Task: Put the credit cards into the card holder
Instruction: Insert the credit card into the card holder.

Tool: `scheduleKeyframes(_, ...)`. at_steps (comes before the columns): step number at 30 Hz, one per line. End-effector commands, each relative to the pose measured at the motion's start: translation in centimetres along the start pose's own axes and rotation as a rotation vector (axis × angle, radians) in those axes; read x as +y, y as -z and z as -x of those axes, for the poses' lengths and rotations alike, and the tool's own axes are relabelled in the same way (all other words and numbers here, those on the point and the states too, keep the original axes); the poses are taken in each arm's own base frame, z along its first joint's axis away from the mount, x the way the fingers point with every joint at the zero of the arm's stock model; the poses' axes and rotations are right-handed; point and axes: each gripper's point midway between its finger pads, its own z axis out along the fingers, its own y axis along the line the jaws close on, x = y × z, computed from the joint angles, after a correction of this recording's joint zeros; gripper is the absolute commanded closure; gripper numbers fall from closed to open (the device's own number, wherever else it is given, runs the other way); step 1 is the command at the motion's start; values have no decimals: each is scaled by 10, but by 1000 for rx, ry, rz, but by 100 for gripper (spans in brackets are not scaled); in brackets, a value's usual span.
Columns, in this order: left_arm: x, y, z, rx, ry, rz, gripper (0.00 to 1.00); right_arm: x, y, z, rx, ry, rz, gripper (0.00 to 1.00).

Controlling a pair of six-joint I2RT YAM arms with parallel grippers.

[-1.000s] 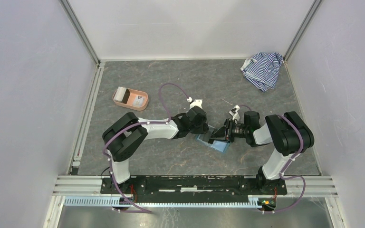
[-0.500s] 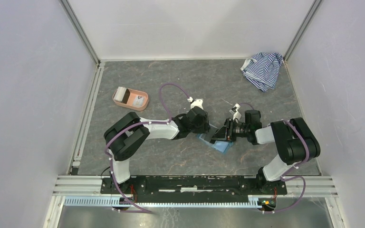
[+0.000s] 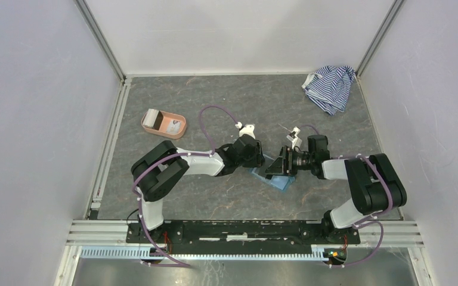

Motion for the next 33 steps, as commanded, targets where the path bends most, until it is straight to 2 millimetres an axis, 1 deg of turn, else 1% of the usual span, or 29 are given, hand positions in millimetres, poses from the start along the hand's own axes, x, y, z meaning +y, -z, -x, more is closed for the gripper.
scheduleKeyframes(1,90,25,-145,472,-72,236,48,-23,2,3,-29,50,-116,29)
scheduleKeyframes(3,89,25,-144,467,-65,230,48,-26,3,0,-32,20,-136,37)
scheduleKeyframes(6,86,25,-142,455,-52,216,48,-27,4,-2,-39,-7,-150,44)
scheduleKeyframes(8,83,25,-140,445,-40,202,47,-27,4,-1,-44,-10,-153,45)
scheduleKeyframes(12,72,25,-139,447,-10,145,47,-26,7,4,-54,25,-168,44)
scheduleKeyframes(14,69,26,-138,449,0,135,47,-26,8,7,-49,58,-183,37)
scheduleKeyframes(16,62,23,-133,431,7,108,47,-24,8,9,-49,70,-184,34)
scheduleKeyframes(19,55,22,-130,424,18,81,47,-25,4,8,-8,85,-200,36)
scheduleKeyframes(23,44,24,-126,410,51,28,47,-31,0,5,46,119,-234,38)
scheduleKeyframes(27,29,28,-118,385,108,-57,46,-29,-3,7,80,207,-244,37)
scheduleKeyframes(33,14,34,-106,358,163,-152,45,-30,-9,3,180,295,-257,33)
